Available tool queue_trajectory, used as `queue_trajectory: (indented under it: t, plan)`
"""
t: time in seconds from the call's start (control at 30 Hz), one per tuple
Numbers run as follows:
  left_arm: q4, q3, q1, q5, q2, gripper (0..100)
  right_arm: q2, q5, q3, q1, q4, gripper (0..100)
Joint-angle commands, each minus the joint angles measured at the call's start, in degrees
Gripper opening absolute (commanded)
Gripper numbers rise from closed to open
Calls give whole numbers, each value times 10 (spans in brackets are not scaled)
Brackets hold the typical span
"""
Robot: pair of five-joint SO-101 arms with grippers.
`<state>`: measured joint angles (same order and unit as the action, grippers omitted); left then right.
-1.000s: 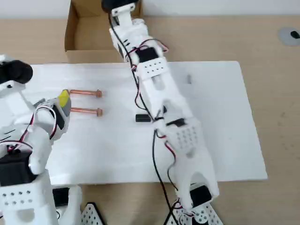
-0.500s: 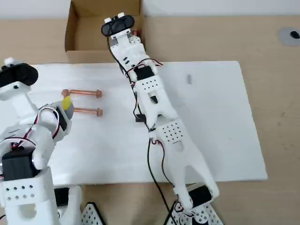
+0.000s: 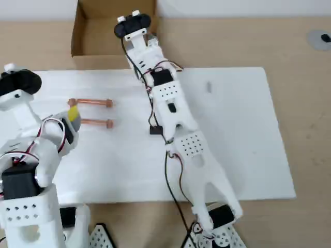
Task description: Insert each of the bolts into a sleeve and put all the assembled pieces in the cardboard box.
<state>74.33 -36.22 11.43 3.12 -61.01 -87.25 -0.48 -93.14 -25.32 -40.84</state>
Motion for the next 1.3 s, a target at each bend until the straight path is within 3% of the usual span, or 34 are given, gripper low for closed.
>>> queue_trajectory:
  t: [0.0,0.13,0.3,0.5,0.6,0.7,0.87,1.1,1.27]
  plan:
    - [-20,0,6,2,8,196,87,6,-23,15,-58,232]
    - [-18,11,6,25,89,196,180,6,-23,22,-175,232]
    - [-2,91,2,9,290,196,294,6,-23,39,-361,232]
    - [37,262,-14,-222,506,196,400,15,-23,63,-547,234]
    - [45,328,-39,-357,560,194,442,75,-23,69,-615,234]
    - [32,363,-69,-476,591,193,473,124,-23,96,-615,232]
    - [28,403,-105,-600,623,193,518,134,-20,157,-616,233]
    - [27,436,-76,-774,692,195,586,137,-19,216,-616,234]
    - [23,489,-47,-898,777,194,647,178,61,216,-617,234]
